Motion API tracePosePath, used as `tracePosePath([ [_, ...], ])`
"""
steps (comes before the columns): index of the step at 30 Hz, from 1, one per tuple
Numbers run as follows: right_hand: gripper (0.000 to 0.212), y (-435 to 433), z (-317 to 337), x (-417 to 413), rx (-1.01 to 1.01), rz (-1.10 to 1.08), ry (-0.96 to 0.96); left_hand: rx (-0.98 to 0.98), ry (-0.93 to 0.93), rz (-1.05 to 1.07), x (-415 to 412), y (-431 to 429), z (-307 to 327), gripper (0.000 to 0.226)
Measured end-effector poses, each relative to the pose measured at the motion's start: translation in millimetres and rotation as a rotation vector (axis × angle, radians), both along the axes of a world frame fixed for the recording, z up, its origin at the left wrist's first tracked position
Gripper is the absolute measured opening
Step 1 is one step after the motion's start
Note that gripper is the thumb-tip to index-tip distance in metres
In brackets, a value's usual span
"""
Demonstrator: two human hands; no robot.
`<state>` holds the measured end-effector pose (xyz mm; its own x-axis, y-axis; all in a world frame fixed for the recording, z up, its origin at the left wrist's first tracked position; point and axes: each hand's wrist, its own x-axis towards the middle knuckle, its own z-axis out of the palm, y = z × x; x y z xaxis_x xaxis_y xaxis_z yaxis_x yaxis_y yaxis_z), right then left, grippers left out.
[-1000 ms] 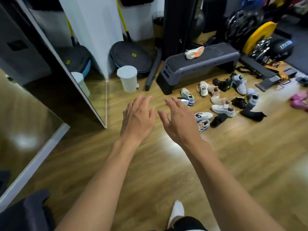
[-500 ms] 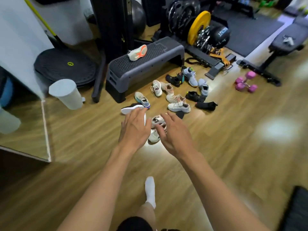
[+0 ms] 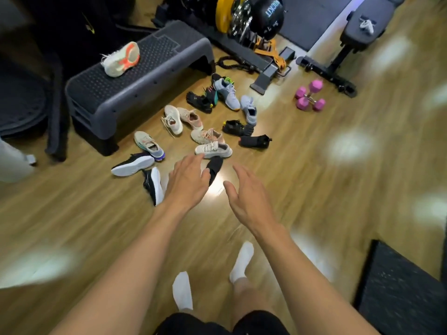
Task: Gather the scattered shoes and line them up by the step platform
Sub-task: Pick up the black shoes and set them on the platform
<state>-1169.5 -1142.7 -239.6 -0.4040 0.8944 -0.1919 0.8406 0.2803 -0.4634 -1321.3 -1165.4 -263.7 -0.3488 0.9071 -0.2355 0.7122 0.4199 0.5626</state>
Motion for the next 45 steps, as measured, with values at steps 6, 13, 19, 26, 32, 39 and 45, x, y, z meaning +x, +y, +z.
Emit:
tracePosePath([
  [6, 0.059, 94, -41, 18, -0.181, 0.017, 0.003, -0.068, 0.030, 0.093, 18, 78, -36, 0.049],
  [13, 0.061, 200, -83, 10, -0.323, 0.033, 0.014, -0.202, 0.001, 0.170, 31, 155, -90, 0.052],
  [19, 0.056, 272, -177, -11, -0.471, 0.007, -0.028, -0.293, -0.033, 0.200, 15, 233, -192, 0.056],
  [26, 0.051, 334, -347, -43, -0.669, -0.030, -0.077, -0.475, 0.005, 0.137, 3, 305, -360, 0.052],
  [32, 0.045, 370, -546, -69, -0.786, -0.016, -0.099, -0.641, 0.058, 0.156, -9, 338, -548, 0.057],
  [39, 0.049, 364, -721, -107, -0.978, -0.233, -0.155, -0.815, 0.009, 0.251, -28, 344, -715, 0.048],
  [45, 0.052, 369, -768, -117, -0.904, -0.289, -0.148, -0.625, 0.243, 0.194, -33, 347, -735, 0.038],
])
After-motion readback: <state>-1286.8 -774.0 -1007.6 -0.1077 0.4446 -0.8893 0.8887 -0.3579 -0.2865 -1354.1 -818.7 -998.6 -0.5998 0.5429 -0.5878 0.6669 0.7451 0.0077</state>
